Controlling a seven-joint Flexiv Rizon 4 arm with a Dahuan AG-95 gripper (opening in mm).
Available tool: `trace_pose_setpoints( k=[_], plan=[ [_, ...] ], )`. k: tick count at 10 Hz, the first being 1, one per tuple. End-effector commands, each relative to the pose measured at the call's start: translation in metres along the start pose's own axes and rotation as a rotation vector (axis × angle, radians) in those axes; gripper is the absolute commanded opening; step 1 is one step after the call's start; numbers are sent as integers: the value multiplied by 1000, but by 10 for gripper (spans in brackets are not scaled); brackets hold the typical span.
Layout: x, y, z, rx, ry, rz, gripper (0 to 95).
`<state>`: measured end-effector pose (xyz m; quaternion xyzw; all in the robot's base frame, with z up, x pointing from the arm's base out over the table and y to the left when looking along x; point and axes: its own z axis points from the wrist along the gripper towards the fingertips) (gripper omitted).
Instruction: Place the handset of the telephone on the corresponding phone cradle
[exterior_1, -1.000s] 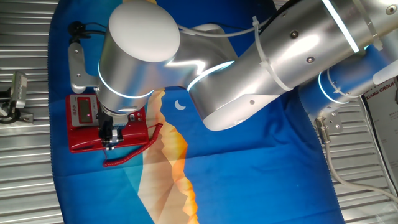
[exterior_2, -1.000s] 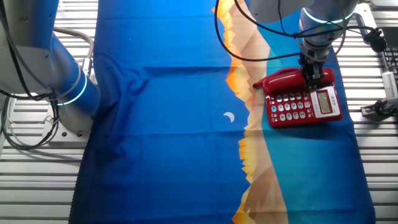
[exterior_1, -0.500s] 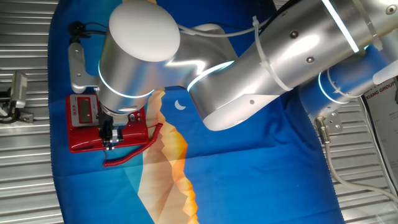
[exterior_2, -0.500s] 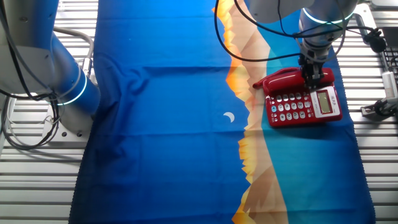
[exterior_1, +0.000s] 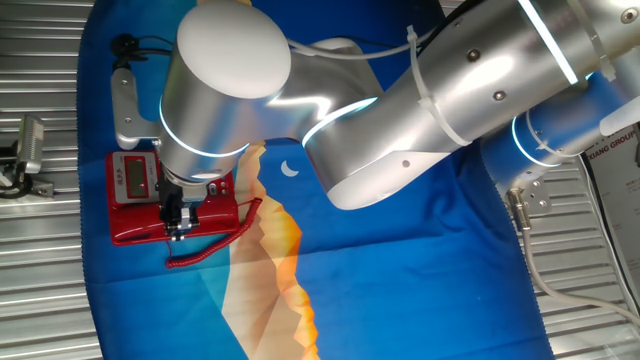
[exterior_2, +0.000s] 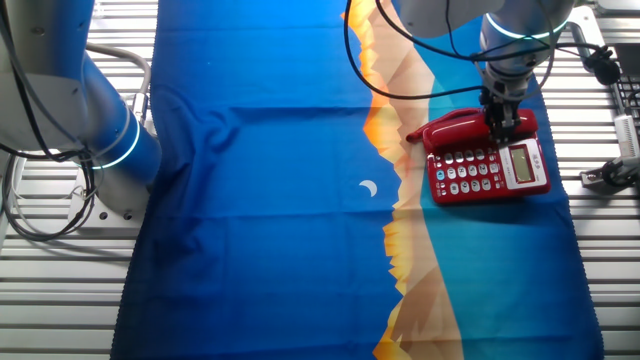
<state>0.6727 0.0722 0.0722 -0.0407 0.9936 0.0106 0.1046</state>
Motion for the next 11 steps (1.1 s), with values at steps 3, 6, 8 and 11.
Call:
trace_pose_setpoints(
  k=[3,6,8,11],
  plan=[
    [1,-1,0,4,-20,-4,0],
    [2,-2,1,2,-24,-7,0],
    [3,-2,2,1,-24,-7,0],
    [3,-2,2,2,-27,-7,0]
  ],
)
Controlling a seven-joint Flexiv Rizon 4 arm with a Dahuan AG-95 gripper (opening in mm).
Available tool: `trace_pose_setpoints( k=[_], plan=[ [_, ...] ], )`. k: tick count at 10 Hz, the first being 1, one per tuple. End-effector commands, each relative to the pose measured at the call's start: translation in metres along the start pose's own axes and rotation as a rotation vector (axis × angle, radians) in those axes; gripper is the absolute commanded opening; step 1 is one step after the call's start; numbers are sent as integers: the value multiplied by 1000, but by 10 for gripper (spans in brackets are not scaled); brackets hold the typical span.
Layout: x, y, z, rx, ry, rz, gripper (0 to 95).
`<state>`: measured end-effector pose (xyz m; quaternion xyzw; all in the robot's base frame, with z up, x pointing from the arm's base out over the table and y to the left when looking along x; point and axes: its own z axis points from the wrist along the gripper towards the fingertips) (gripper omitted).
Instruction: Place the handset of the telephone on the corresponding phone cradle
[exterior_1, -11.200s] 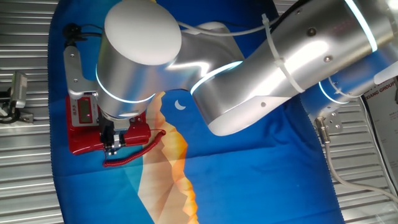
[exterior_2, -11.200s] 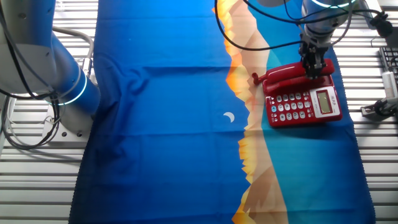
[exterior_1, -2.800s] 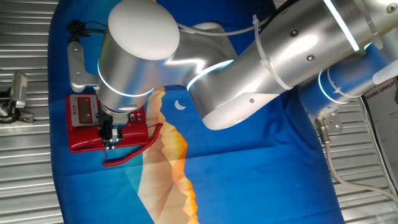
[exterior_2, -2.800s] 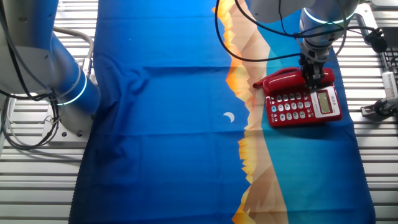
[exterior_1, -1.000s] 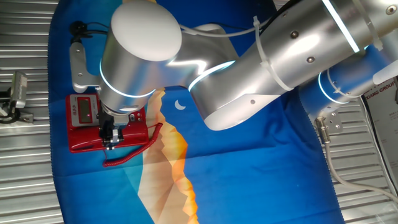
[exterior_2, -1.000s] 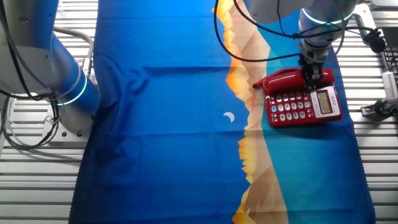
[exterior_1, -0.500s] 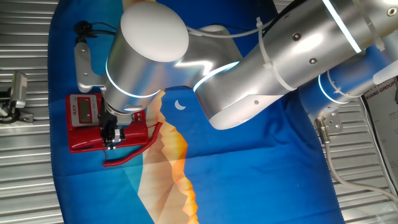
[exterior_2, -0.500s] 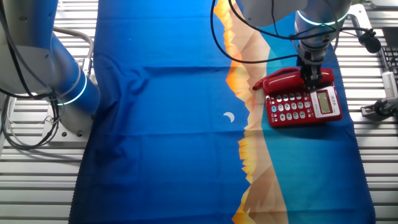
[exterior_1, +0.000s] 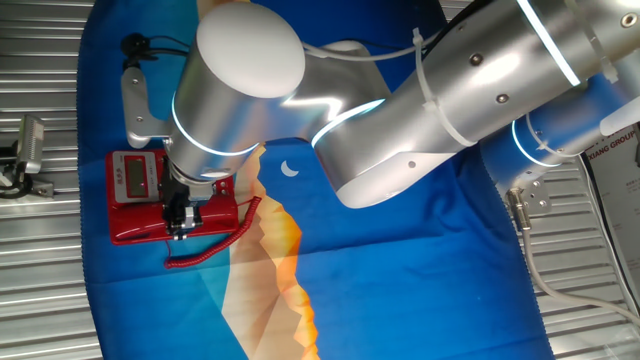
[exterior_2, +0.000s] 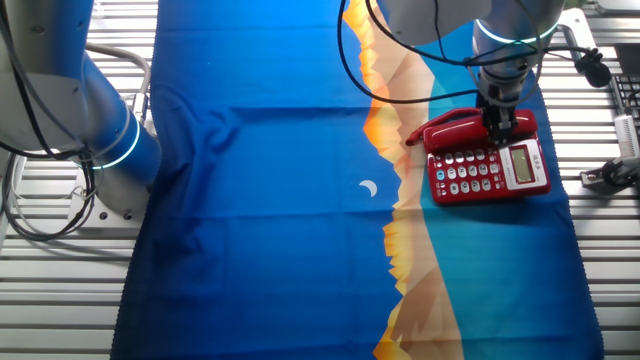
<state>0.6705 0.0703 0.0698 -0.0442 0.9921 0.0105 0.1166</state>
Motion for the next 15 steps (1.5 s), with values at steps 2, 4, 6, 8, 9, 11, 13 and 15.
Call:
trace_pose_setpoints(
  k=[2,4,6,8,9,11,13,15],
  plan=[
    [0,-1,0,1,-11,-2,0],
    [1,-1,1,3,-14,-3,0],
    [1,-1,1,2,-17,-4,0],
    [1,-1,1,2,-20,-5,0],
    [1,-1,1,1,-20,-6,0],
    [1,-1,1,-3,-24,-6,0],
    [2,-1,1,-1,-23,-6,0],
    [2,-1,1,1,-19,-9,0]
  ],
)
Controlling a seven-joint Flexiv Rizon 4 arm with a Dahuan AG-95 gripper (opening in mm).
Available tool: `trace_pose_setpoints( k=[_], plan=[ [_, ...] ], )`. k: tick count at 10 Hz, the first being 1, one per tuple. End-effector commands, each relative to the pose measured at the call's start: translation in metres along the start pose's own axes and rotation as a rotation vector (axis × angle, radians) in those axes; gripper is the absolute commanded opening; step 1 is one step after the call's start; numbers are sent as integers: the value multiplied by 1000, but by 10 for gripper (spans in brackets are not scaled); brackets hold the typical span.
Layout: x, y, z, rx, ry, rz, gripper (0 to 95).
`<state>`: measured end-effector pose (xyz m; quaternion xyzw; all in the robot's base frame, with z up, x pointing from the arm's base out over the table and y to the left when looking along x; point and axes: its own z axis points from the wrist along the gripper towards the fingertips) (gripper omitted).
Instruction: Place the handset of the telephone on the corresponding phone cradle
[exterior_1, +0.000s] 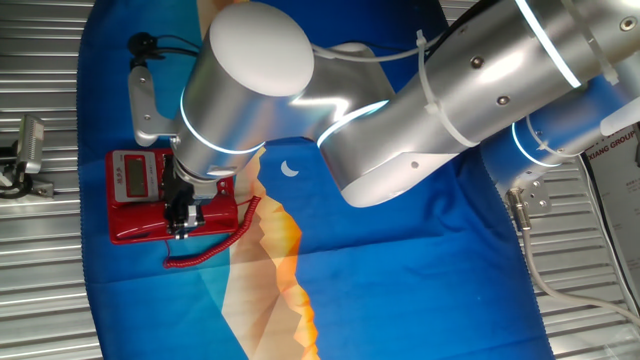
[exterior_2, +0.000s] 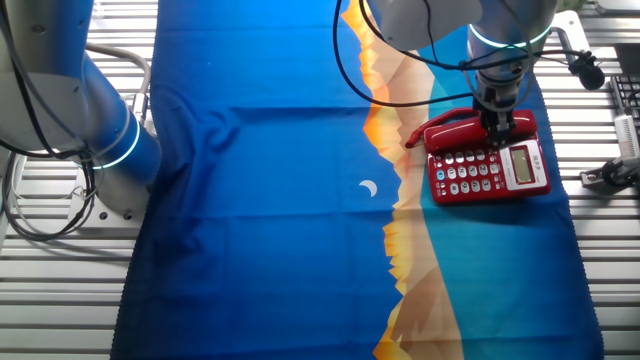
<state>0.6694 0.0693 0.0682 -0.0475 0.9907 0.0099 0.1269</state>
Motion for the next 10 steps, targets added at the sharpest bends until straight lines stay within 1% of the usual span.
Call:
trace_pose_setpoints(
  k=[1,2,6,7,8,9,10],
  plan=[
    [0,0,0,-1,1,-4,0],
    [0,0,0,-4,1,-5,0],
    [0,-1,0,1,-1,-9,0],
    [0,-1,0,1,-1,-12,190],
    [0,-1,0,2,-2,-14,190],
    [0,-1,0,-2,-3,-16,380],
    [0,-1,0,-3,-4,-16,380]
  ],
)
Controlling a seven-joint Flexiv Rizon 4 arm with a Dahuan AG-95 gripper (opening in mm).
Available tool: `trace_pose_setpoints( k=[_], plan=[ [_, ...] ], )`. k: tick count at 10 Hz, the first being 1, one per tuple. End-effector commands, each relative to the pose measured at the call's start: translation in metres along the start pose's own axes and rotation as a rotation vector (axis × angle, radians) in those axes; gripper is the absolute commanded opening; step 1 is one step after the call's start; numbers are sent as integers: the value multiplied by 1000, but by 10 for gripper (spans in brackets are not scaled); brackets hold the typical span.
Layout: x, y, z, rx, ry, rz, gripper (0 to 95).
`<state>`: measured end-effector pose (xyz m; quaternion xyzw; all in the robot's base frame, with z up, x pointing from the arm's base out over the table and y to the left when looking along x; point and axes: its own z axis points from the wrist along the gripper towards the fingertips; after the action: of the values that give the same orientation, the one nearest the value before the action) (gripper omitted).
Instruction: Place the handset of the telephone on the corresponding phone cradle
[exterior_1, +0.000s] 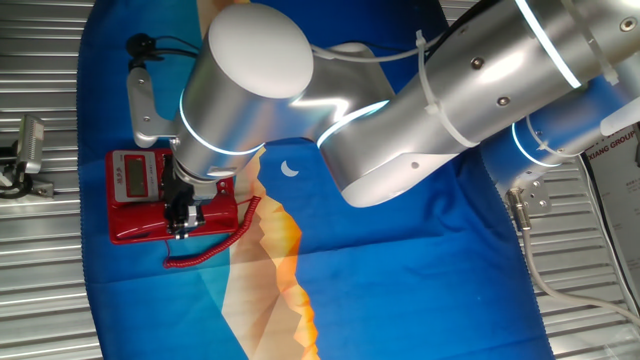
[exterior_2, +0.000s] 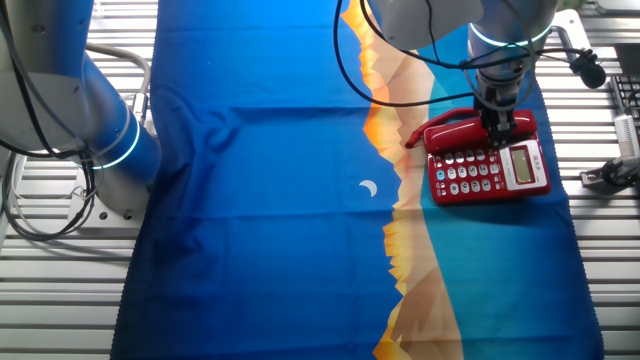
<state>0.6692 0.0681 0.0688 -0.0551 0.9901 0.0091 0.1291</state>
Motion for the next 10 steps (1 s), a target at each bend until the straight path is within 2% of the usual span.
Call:
trace_pose_setpoints(
  k=[1,10],
  plan=[
    [0,0,0,-3,1,-4,570],
    [0,-1,-1,2,-3,-11,570]
  ],
)
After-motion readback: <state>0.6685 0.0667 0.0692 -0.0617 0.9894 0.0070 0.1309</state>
